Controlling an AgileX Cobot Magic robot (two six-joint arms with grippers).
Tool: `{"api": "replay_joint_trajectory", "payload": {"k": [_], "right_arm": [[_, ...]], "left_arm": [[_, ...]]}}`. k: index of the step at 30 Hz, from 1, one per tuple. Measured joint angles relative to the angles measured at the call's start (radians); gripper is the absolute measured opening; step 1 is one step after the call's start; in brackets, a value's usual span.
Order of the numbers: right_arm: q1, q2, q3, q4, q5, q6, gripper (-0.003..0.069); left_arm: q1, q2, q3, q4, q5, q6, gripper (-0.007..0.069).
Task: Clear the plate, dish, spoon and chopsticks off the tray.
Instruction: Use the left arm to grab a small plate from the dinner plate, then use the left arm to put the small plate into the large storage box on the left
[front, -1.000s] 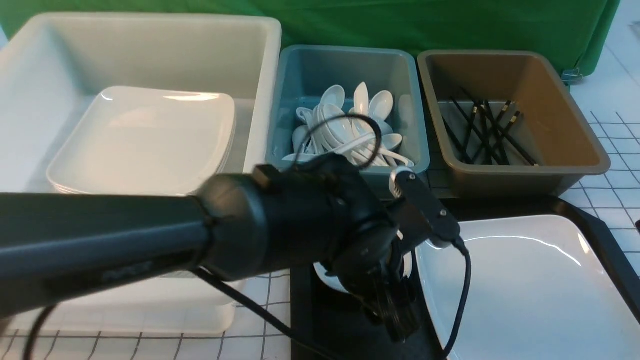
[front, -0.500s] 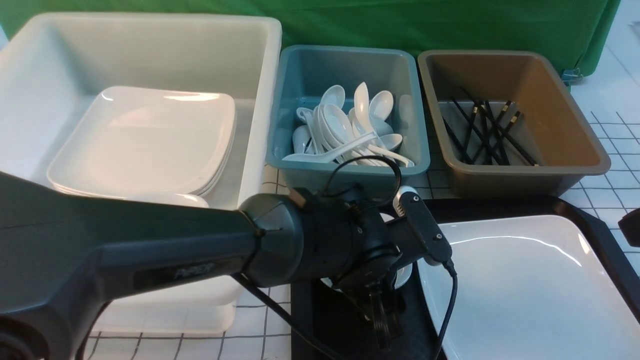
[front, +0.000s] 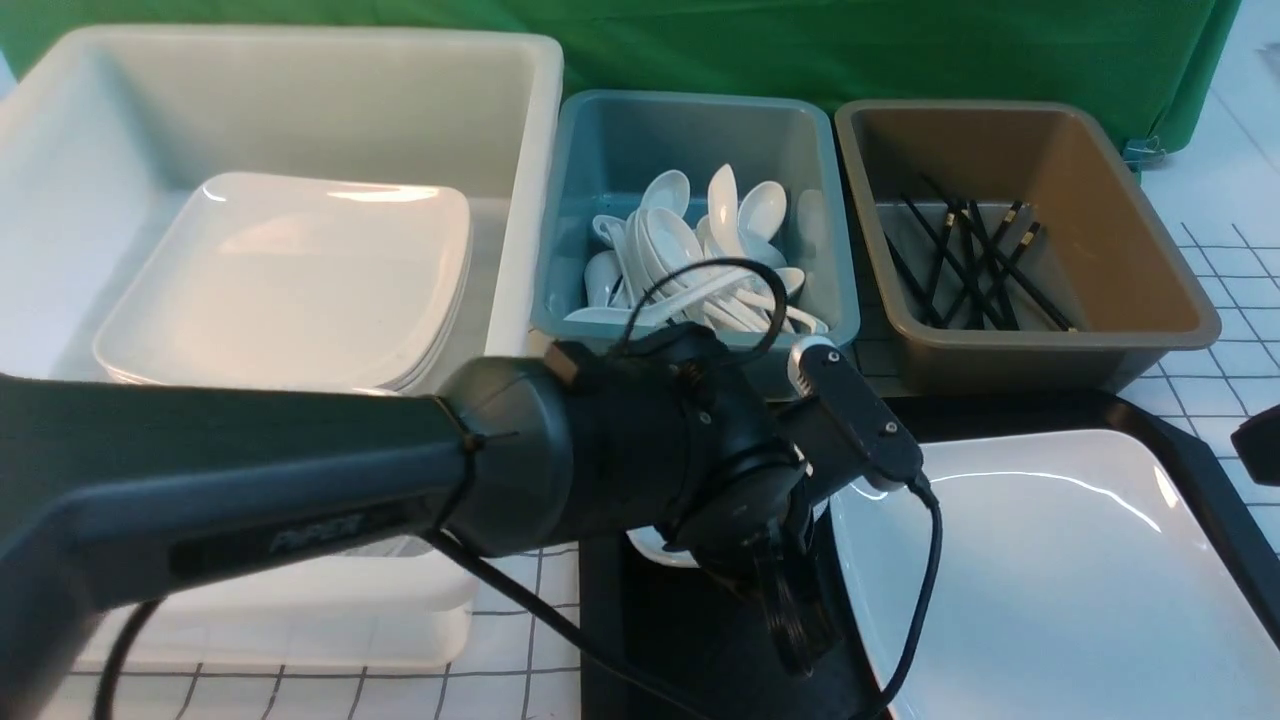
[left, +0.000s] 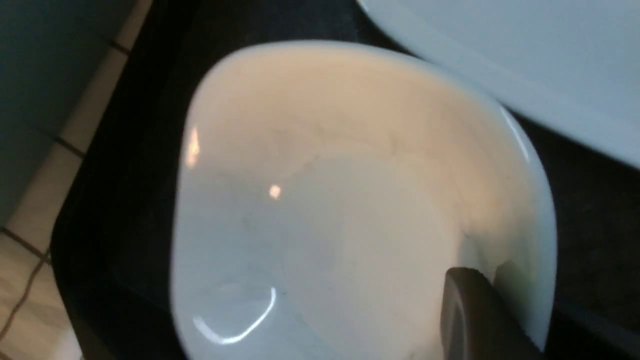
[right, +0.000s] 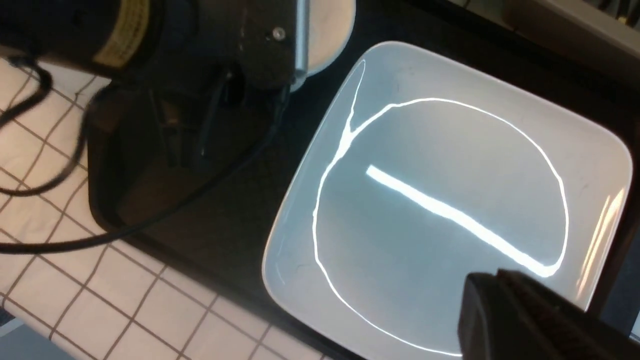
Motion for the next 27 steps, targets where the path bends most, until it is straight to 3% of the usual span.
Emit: {"api": "replay_joint_trajectory", "payload": {"k": [6, 9, 12, 14, 16, 21, 27], "right_arm": [[0.0, 0.0, -0.038, 0.018, -0.013, 0.0, 0.0005], [0.0, 0.002, -0.096, 0.083, -0.022, -0.009, 0.0005], [0.0, 0.024, -0.179, 0.227, -0.025, -0.078, 0.0005], [0.006, 0.068, -0.248, 0.356, -0.022, -0.133, 0.0005], [0.02, 0.091, -0.274, 0.387, -0.022, -0.146, 0.0005], [0.221, 0.257, -0.405, 0.406, -0.034, -0.163, 0.0005], [0.457, 0.446, -0.553, 0.26, -0.073, -0.086, 0.0005]], "left_arm": [[0.0, -0.153, 0.011, -0.054, 0.059, -0.008, 0.0025], [0.006, -0.282, 0.011, -0.062, 0.059, -0.008, 0.0025], [0.048, -0.424, 0.011, -0.065, 0.061, -0.008, 0.0024], [0.129, -0.52, 0.011, -0.067, 0.085, -0.008, 0.0024], [0.17, -0.548, 0.011, -0.065, 0.108, -0.008, 0.0024], [0.395, -0.588, 0.034, -0.039, 0.292, -0.009, 0.0024], [0.51, -0.58, 0.178, -0.039, 0.24, -0.009, 0.0024]]}}
